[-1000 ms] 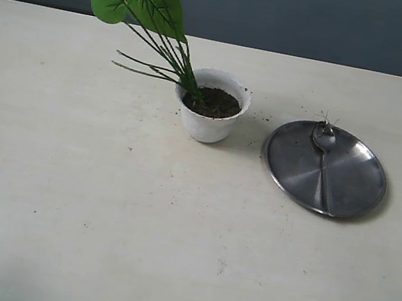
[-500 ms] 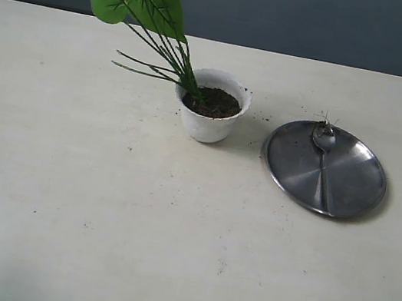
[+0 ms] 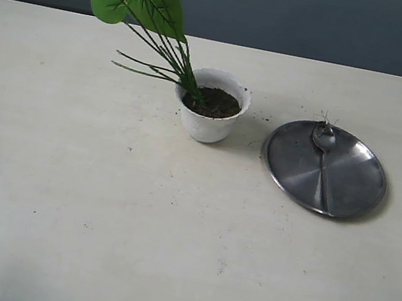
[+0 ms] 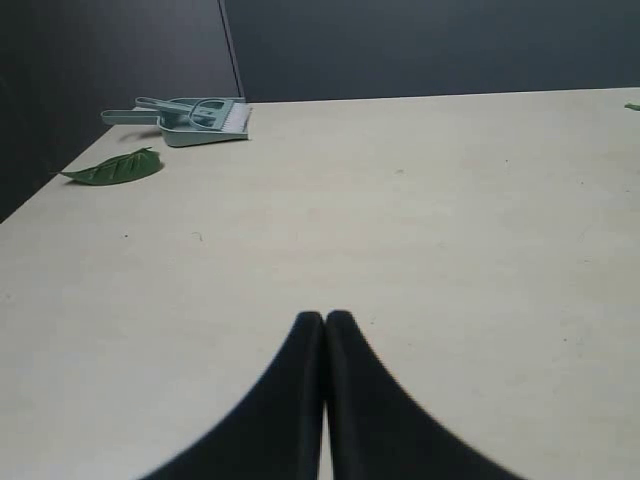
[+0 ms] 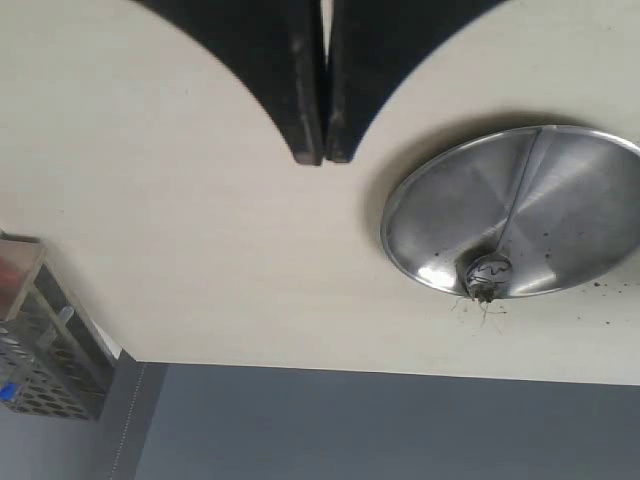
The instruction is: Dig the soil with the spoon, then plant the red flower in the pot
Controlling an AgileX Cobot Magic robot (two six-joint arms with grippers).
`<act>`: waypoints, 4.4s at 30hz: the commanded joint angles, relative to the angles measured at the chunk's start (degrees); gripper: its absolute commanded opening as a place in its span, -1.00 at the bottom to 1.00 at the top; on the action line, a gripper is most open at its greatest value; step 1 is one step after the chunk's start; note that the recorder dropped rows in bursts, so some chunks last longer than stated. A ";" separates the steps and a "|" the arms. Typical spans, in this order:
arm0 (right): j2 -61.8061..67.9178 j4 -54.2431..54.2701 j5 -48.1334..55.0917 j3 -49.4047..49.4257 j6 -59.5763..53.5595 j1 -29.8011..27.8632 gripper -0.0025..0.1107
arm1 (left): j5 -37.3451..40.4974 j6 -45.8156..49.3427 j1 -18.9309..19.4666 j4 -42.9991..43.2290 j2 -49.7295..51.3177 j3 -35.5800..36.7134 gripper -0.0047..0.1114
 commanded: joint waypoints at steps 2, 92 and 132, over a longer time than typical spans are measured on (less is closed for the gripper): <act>-0.18 -0.30 -0.58 0.27 -0.06 -0.15 -0.96 | -0.86 -0.05 -2.68 -0.39 -0.29 0.28 -0.91; -0.18 -0.30 -0.58 0.27 -0.06 -0.15 -0.96 | -0.77 -1.58 -7.99 -1.41 -0.29 0.28 -0.91; -0.18 -0.30 -0.58 0.27 -0.06 -0.15 -0.96 | -0.77 -1.58 -7.99 -1.41 -0.29 0.28 -0.91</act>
